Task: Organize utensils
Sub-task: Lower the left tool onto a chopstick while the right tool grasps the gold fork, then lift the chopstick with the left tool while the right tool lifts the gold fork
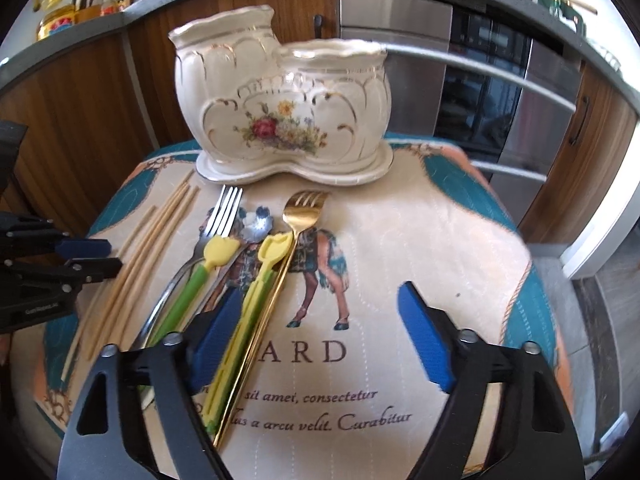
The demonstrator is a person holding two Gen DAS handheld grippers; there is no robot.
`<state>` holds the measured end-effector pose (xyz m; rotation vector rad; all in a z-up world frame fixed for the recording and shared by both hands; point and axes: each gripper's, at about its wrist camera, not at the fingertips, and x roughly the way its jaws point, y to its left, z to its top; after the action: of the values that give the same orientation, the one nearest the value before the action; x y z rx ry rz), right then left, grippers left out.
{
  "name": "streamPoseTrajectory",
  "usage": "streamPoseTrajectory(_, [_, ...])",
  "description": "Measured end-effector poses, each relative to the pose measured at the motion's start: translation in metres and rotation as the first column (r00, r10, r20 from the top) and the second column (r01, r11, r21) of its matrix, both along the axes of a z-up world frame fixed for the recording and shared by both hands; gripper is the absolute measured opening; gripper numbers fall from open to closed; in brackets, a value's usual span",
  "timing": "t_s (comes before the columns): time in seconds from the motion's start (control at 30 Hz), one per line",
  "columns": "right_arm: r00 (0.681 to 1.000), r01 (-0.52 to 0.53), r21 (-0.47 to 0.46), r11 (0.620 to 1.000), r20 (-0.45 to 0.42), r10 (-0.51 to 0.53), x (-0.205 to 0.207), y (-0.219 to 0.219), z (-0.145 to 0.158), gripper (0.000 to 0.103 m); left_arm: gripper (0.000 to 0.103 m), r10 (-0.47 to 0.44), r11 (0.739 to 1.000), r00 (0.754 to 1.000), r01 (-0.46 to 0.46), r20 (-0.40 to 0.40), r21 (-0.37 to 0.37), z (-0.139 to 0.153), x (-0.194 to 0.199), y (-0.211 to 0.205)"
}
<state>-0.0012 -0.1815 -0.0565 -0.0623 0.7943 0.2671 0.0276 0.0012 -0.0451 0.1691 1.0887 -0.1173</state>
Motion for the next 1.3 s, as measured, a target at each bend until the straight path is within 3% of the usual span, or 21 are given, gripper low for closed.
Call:
streamPoseTrajectory(0.17, [0.999, 0.026, 0.029, 0.999, -0.045, -0.024, 0.008, -0.002, -0.003, 0.05, 0.013, -0.019, 0.999, 0.999, 0.019, 0.027, -0.031, -0.001, -0.002, 0.002])
streamPoseTrajectory(0.33, [0.997, 0.027, 0.039, 0.999, -0.071, -0.024, 0.014, 0.003, -0.001, 0.037, 0.01, -0.033, 0.999, 0.998, 0.035, 0.055, -0.037, -0.002, -0.007, 0.001])
streamPoseTrajectory(0.8, [0.982, 0.014, -0.045, 0.999, -0.188, -0.022, 0.036, 0.03, -0.004, 0.027, 0.008, -0.052, 0.992, 0.995, 0.061, 0.088, -0.106, -0.005, -0.009, 0.01])
streamPoseTrajectory(0.93, [0.982, -0.004, -0.066, 0.998, -0.187, -0.008, 0.037, 0.037, -0.004, 0.011, 0.008, -0.057, 0.993, 0.994, 0.066, 0.088, -0.101, -0.004, -0.008, 0.007])
streamPoseTrajectory(1.3, [0.99, 0.014, 0.068, 0.998, -0.141, -0.005, 0.007, 0.015, -0.002, 0.007, 0.004, -0.039, 0.986, 0.996, 0.052, 0.085, -0.157, -0.005, -0.005, 0.014])
